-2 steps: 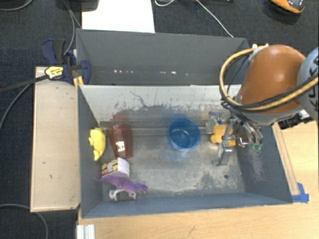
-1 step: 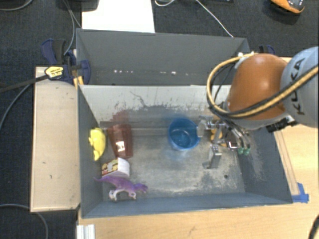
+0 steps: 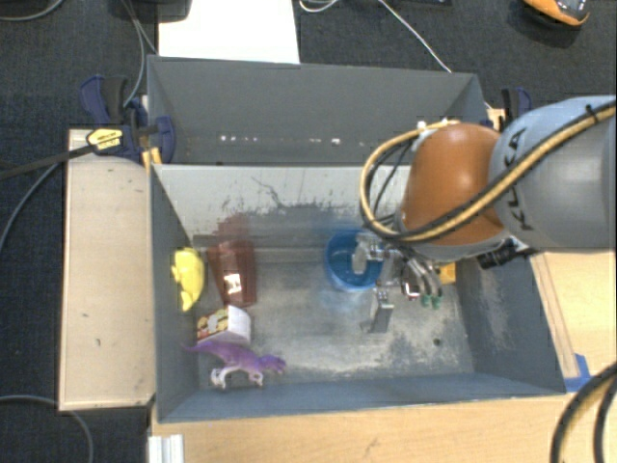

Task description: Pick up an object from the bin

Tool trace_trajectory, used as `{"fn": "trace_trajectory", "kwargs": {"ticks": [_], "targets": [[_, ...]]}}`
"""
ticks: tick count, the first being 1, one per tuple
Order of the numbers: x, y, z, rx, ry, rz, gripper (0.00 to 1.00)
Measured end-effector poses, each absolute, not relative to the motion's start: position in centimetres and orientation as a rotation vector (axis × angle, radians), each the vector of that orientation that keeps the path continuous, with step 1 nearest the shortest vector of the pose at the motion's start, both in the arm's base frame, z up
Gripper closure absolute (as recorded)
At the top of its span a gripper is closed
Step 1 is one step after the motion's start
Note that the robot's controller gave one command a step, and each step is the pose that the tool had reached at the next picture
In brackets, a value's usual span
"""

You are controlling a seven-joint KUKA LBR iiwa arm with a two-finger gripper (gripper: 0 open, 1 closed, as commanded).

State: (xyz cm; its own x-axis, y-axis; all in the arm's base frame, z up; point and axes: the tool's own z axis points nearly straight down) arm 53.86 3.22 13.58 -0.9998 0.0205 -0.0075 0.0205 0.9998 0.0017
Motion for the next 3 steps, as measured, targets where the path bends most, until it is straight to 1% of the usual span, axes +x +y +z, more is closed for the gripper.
{"fn": "trace_trajectory", "kwargs": {"ticks": [1,2,3], "targets": [[54.3,4.9,10.4,0.268,3.126,0.002,0.00],[58.0,2.8,7.1,-0.065,3.128,0.003,1.00],[58.0,2.8,7.1,-0.066,3.128,0.002,1.00]]}}
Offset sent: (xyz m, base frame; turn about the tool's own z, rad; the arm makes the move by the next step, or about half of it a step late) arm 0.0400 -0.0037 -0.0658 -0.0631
